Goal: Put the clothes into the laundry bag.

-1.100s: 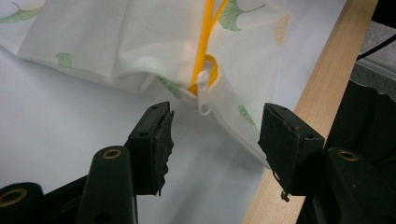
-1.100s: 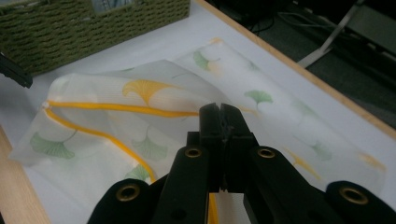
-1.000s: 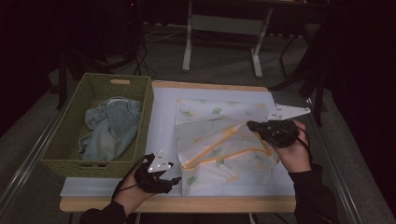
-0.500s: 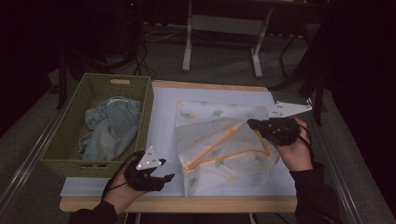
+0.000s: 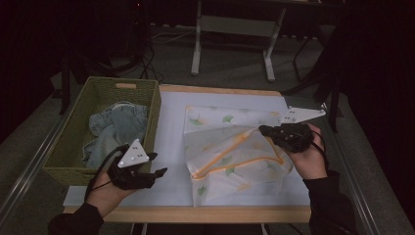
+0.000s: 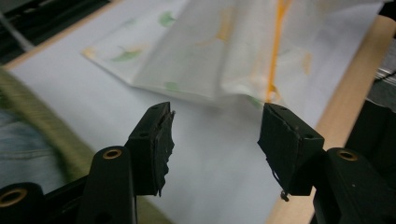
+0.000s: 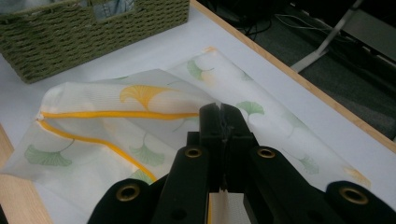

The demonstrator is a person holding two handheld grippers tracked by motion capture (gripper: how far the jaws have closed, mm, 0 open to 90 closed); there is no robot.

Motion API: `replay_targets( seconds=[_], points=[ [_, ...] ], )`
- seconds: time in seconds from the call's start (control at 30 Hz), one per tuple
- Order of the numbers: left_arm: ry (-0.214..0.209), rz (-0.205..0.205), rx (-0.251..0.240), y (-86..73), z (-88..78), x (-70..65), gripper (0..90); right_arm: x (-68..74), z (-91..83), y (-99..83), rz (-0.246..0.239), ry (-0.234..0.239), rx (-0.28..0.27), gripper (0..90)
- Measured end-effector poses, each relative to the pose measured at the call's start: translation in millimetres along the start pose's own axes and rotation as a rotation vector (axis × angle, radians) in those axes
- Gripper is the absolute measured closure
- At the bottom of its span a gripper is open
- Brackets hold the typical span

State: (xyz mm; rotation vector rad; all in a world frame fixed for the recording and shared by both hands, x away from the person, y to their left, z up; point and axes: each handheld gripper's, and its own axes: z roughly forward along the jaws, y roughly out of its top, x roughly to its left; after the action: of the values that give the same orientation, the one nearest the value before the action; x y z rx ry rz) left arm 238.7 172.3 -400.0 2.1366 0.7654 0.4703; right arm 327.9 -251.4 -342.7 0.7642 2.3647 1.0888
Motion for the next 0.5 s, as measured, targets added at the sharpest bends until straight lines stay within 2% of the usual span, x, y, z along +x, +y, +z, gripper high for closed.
replay_targets(
  seconds=[0.17, 0.3, 0.37, 0.5],
  points=[
    [0.037, -0.026, -0.012, 1.5, -17.5, 20.5, 45.1, 0.2, 3.3, -3.1, 0.003, 0.006, 0.005, 89.0],
    [0.091, -0.042, -0.003, 2.6, -29.7, 41.2, 45.1, 1.1, 6.0, -5.2, 0.007, 0.009, 0.008, 89.1],
    [0.097, -0.062, -0.001, 2.5, -35.8, 53.3, 45.1, 1.3, 6.7, -5.7, 0.006, 0.007, 0.01, 89.1],
    [0.146, -0.097, 0.019, 1.1, -43.4, 76.6, 45.1, 1.6, 8.9, -7.3, 0.007, 0.009, 0.015, 89.0]
  ],
)
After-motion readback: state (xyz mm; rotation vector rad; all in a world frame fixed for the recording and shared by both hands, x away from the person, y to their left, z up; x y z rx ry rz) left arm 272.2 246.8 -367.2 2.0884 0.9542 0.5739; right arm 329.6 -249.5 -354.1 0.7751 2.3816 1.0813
